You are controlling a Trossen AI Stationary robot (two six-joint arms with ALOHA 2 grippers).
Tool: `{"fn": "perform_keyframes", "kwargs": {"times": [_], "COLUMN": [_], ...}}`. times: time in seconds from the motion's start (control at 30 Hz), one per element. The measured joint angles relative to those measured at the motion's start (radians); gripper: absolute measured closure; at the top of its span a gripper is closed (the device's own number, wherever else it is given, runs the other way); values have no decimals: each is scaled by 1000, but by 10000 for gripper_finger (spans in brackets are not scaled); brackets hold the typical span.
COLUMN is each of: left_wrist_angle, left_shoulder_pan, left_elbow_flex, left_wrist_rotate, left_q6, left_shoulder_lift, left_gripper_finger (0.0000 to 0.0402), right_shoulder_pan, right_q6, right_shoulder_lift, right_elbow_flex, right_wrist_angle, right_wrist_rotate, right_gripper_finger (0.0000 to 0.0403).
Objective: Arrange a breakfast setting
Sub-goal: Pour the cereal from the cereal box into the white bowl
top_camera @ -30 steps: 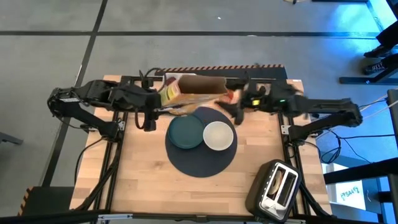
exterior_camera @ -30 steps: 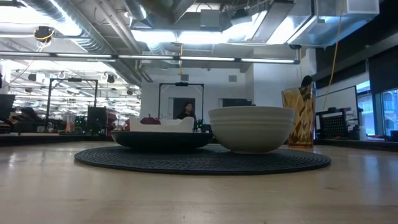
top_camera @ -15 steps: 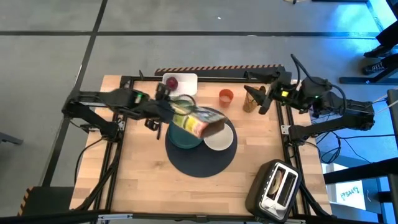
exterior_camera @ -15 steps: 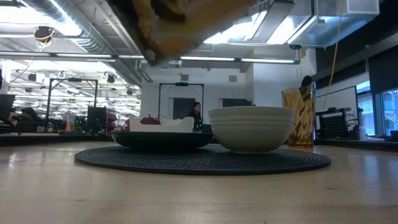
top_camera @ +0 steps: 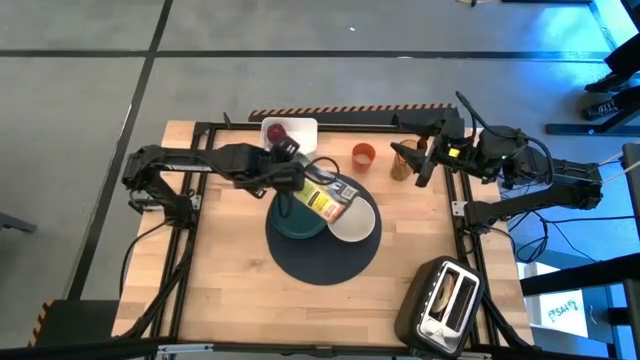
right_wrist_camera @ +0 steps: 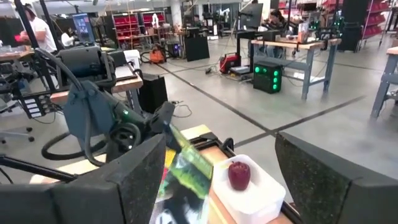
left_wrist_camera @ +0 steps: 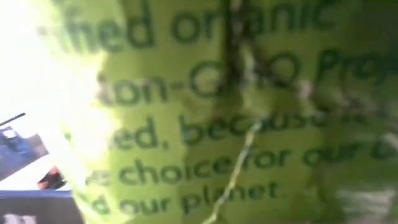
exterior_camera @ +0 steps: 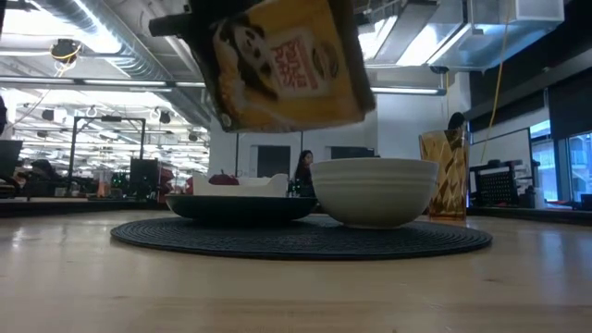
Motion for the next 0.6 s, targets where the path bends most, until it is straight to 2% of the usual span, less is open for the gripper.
{"fn": "perform_keyframes", "kwargs": {"times": [0.27, 0.6], "left_wrist_angle": [47, 158], "left_shoulder_pan": [2, -1], "left_elbow_flex": [0, 0], "left_wrist_rotate": [-63, -95], "left_q6": [230, 385], "left_shoulder_lift": [0, 0], "left_gripper_finger": [210, 211], "right_shoulder_pan": [0, 0], "right_q6": [0, 1], "right_shoulder_lift": [0, 0], "right_elbow_flex": [0, 0], "right_wrist_angle": [-18, -18], "right_wrist_rotate": [0, 0], "right_gripper_finger": [114, 114]}}
